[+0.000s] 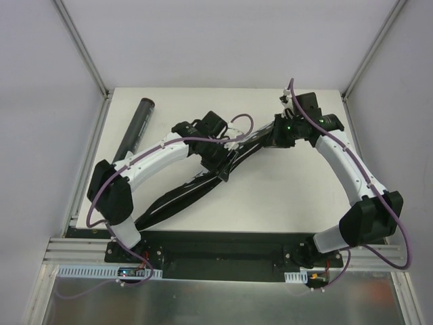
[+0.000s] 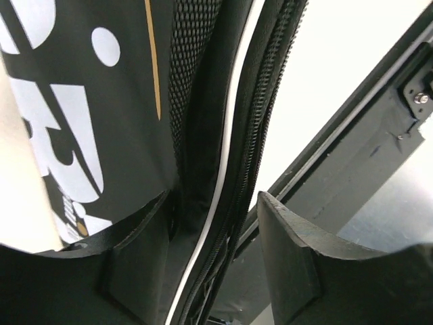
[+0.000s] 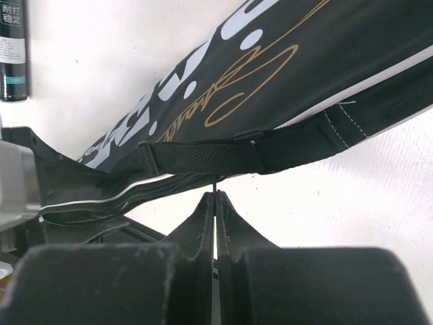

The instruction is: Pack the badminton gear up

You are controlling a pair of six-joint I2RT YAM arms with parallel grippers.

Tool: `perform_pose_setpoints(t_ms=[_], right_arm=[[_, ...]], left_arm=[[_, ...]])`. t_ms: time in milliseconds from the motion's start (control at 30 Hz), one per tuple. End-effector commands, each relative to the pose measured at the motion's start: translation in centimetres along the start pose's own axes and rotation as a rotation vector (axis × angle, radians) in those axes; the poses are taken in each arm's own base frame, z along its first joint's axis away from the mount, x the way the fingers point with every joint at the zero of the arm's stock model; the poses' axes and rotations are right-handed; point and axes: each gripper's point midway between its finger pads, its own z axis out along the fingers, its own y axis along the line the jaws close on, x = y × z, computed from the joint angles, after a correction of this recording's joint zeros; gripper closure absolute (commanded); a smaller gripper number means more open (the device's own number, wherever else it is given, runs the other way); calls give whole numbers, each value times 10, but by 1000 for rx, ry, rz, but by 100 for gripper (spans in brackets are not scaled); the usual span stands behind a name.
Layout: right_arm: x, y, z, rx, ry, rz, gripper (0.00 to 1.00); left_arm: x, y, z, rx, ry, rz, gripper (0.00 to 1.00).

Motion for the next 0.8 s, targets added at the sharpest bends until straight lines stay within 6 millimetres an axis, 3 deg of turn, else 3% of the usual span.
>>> perform_pose_setpoints(t_ms=[0, 33, 100, 200, 267, 333, 367, 400, 467, 500, 567, 600, 667, 700, 733, 767], right_arm=[[-23, 22, -17, -53, -59, 14, 100], [-24, 22, -17, -52, -57, 23, 100], [-23, 20, -16, -37, -47, 26, 100], [-24, 17, -14, -21, -39, 3, 100], [-22, 15, -14, 8, -38, -37, 100], [-13, 25, -9, 13, -15, -85, 100], [-8, 29, -7, 12, -6, -83, 100], [3, 46, -3, -22, 15, -100, 100], [22, 61, 7, -51, 45, -103, 100], [39, 78, 8, -76, 73, -118, 100], [49, 89, 13, -109, 63, -106, 100], [58, 85, 15, -106, 73, -90, 100], [55, 76, 12, -87, 66, -94, 100], [45, 65, 9, -77, 44, -71, 100], [39, 61, 6, -86, 36, -60, 100], [28, 47, 4, -68, 15, -28, 100]], left_arm=[[18, 13, -12, -131, -6, 40, 51], [20, 17, -13, -153, -6, 44, 53], [27, 22, -16, -184, -3, 51, 69], [25, 22, -17, -178, -7, 72, 100], [18, 9, -11, -93, 0, 101, 100], [-7, -7, -16, -30, -47, 117, 100], [-13, -17, -10, 33, -37, 113, 100], [-35, -27, -18, 60, -85, 134, 100], [-50, -35, -12, 116, -93, 137, 100], [-67, -43, -21, 134, -134, 156, 100], [-79, -45, -19, 169, -144, 152, 100], [-89, -52, -26, 199, -169, 170, 100], [-93, -49, -25, 195, -174, 162, 100], [-92, -47, -23, 185, -169, 159, 99], [-91, -46, -27, 173, -176, 162, 89], [-87, -43, -27, 156, -171, 157, 71]])
